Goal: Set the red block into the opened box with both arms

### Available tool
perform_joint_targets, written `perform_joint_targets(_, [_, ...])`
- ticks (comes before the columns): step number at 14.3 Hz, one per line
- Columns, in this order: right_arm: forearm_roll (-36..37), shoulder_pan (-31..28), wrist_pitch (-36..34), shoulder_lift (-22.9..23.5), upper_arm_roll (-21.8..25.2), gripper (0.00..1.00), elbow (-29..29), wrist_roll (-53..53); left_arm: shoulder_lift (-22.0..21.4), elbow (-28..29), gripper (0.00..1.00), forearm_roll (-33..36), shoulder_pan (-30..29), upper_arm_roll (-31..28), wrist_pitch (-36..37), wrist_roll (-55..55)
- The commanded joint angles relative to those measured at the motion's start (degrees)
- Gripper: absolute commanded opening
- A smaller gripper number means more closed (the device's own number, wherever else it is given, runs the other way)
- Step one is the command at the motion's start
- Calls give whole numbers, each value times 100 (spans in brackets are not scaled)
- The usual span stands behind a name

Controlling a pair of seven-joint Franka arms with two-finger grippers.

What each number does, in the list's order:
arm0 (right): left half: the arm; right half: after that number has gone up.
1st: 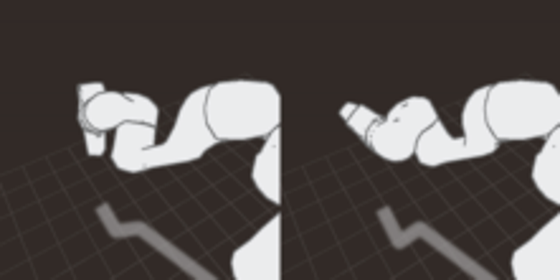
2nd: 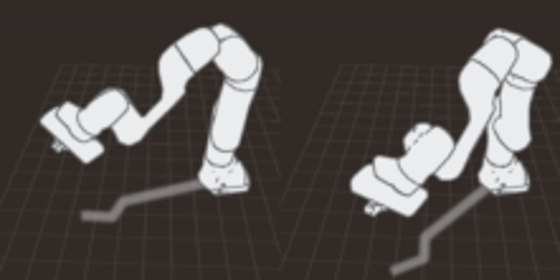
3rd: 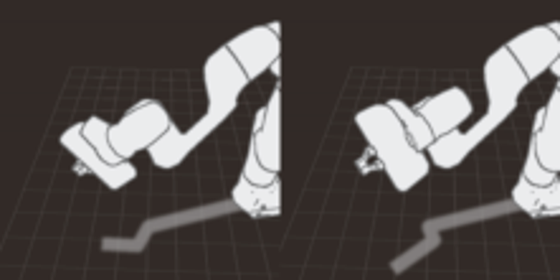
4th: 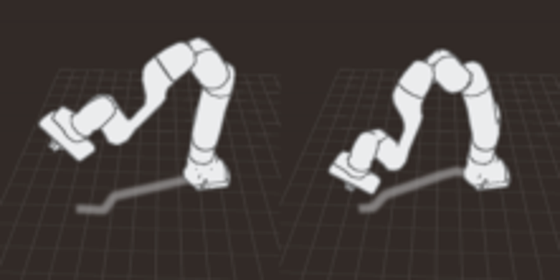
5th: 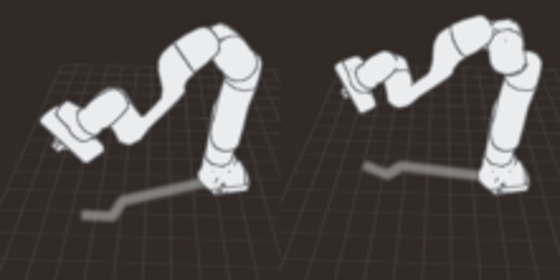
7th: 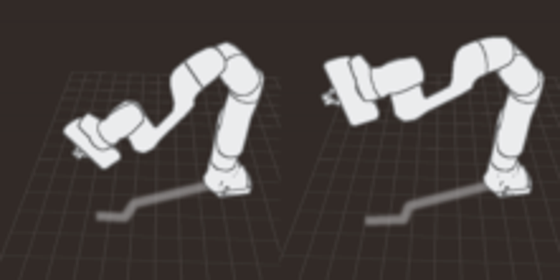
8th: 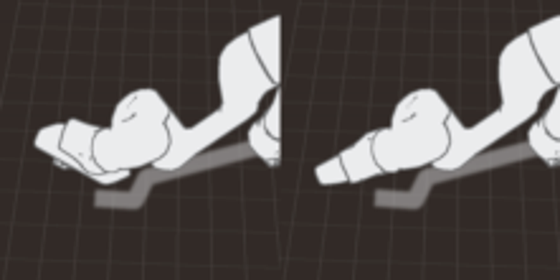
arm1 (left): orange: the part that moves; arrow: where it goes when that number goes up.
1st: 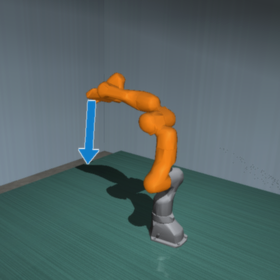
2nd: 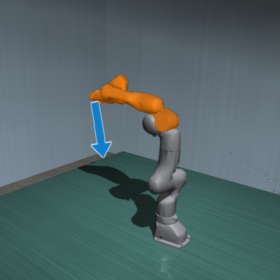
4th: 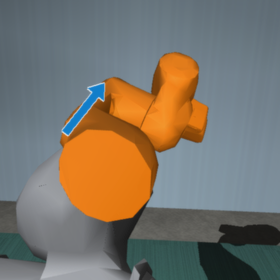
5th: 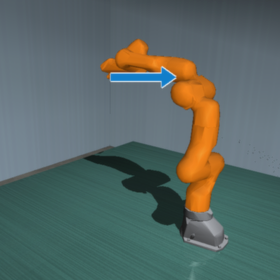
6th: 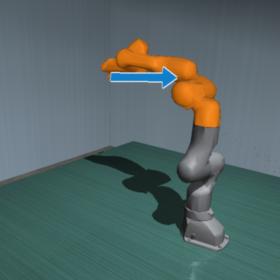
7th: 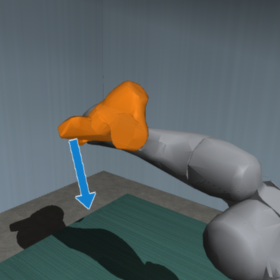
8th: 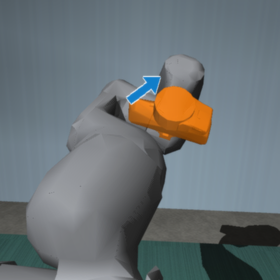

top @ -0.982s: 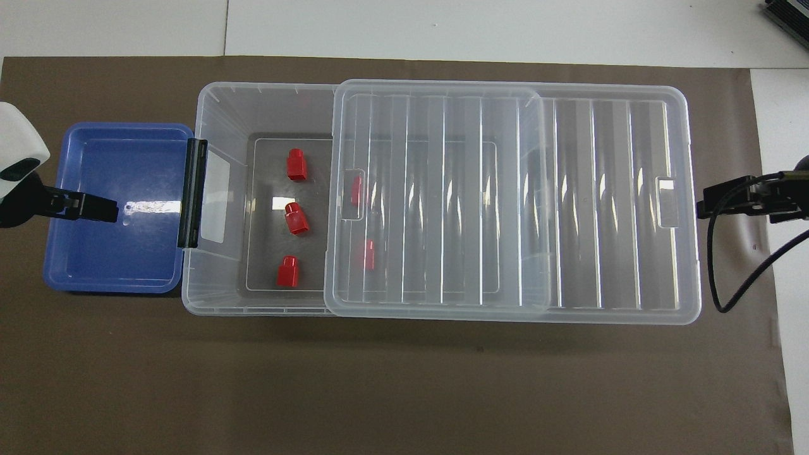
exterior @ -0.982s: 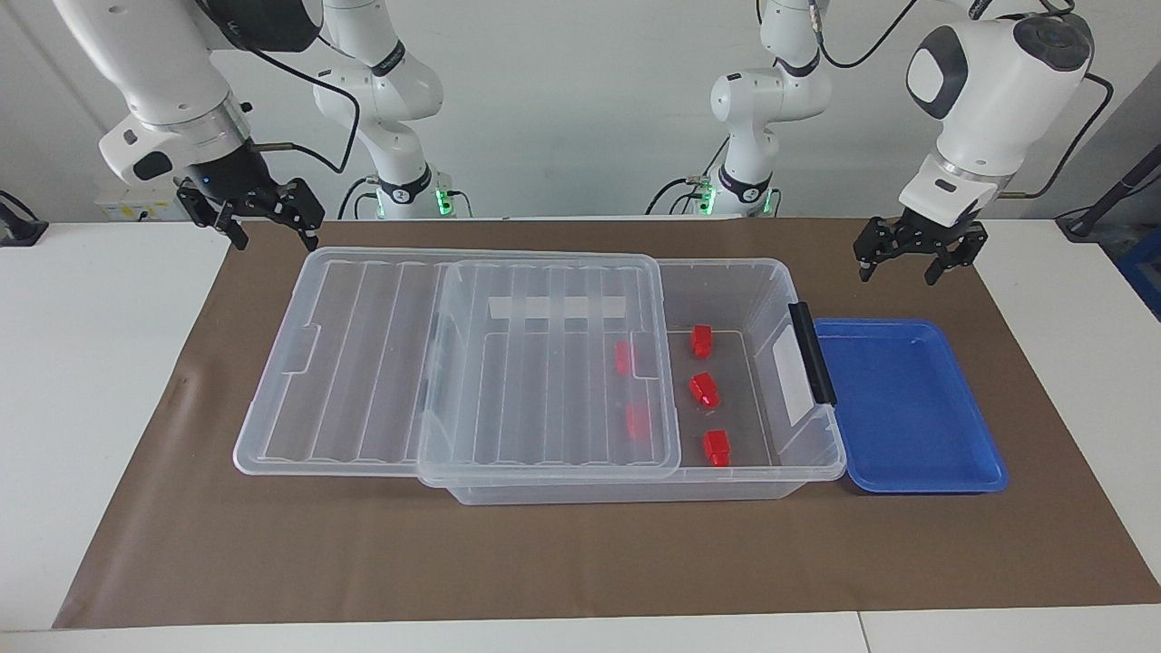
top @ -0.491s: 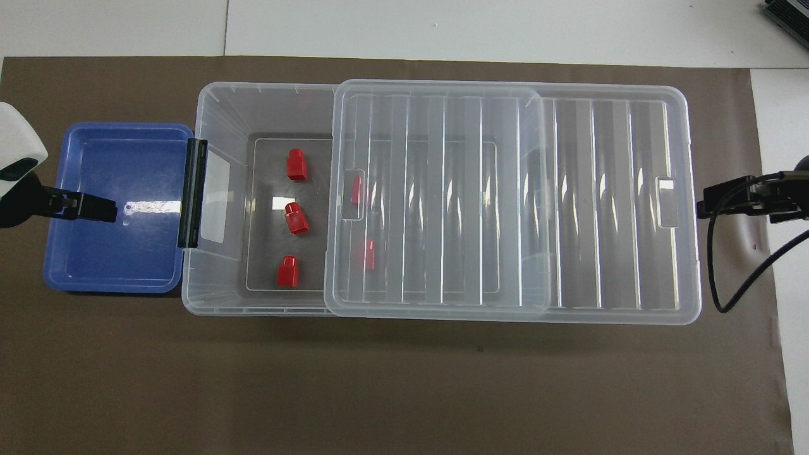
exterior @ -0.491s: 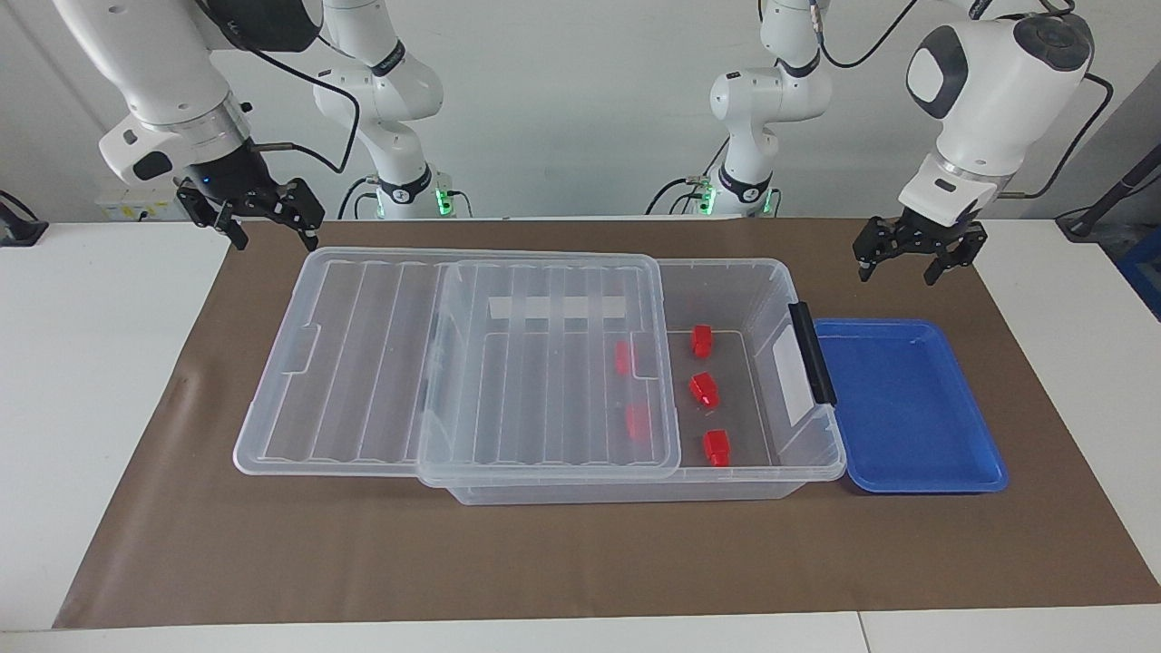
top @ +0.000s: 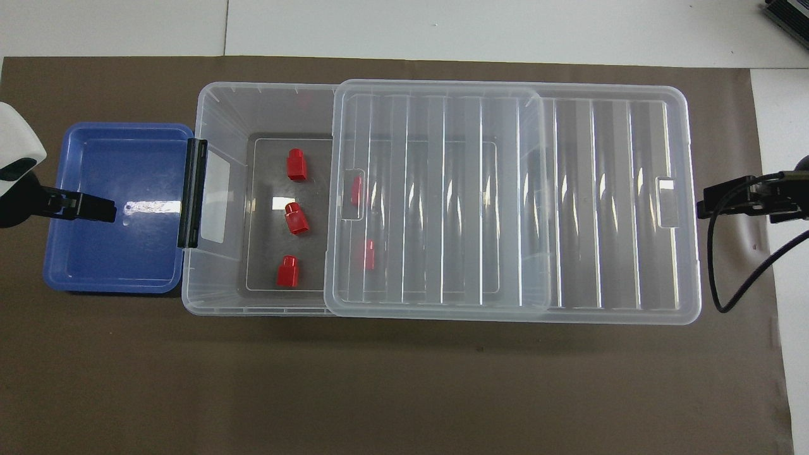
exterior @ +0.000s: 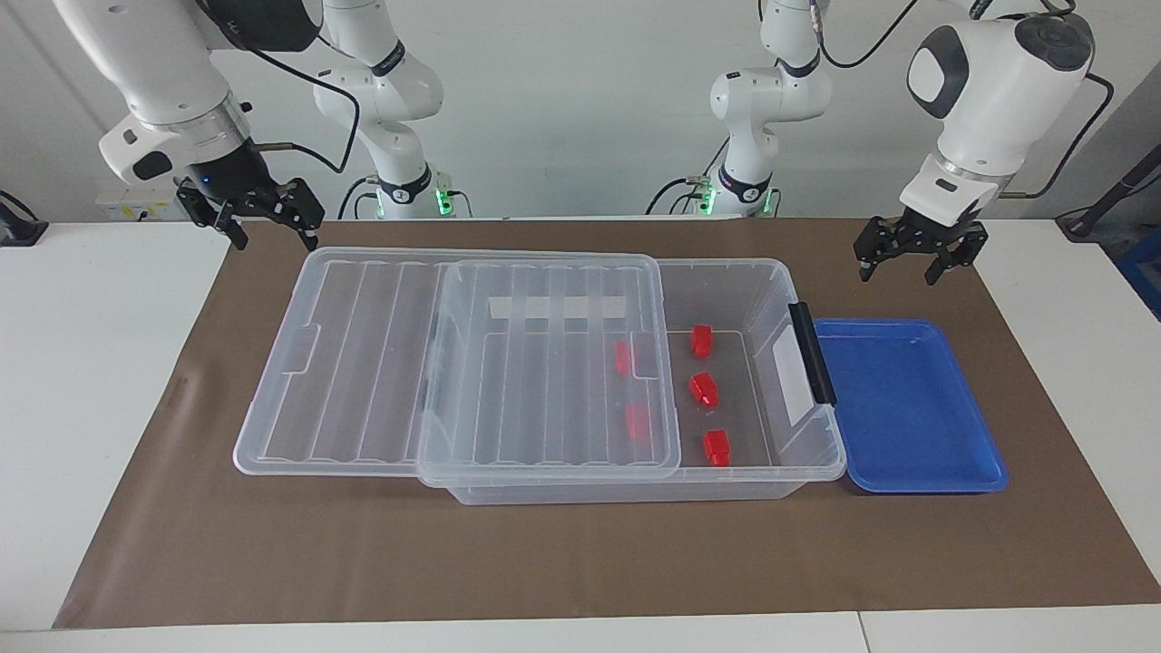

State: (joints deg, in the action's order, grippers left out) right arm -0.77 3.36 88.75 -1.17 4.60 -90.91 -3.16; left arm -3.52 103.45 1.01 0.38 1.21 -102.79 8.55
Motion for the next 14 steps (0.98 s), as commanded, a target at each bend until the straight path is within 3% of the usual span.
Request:
perform_joint_targets(1, [51, -55, 142, -164, -21, 100, -199, 114, -131, 123, 100, -48, 33, -68, -48, 6])
perform_joint_targets(11, [51, -54, 177, -164, -21, 99, -208, 166, -131, 131, 100, -48, 68, -68, -83, -38])
perform_joint_targets(12, [51, -89, 308, -156, -3, 88, -234, 236, -131, 132, 100, -48, 77, -68, -83, -38])
perform_joint_targets(13, [60, -203, 466, -103, -3, 68, -269, 428, -131, 132, 100, -48, 77, -68, -92, -38])
perform_joint_targets(14, [60, -282, 711, -77, -3, 23, -357, 622, -131, 140, 100, -48, 68, -68, -101, -38])
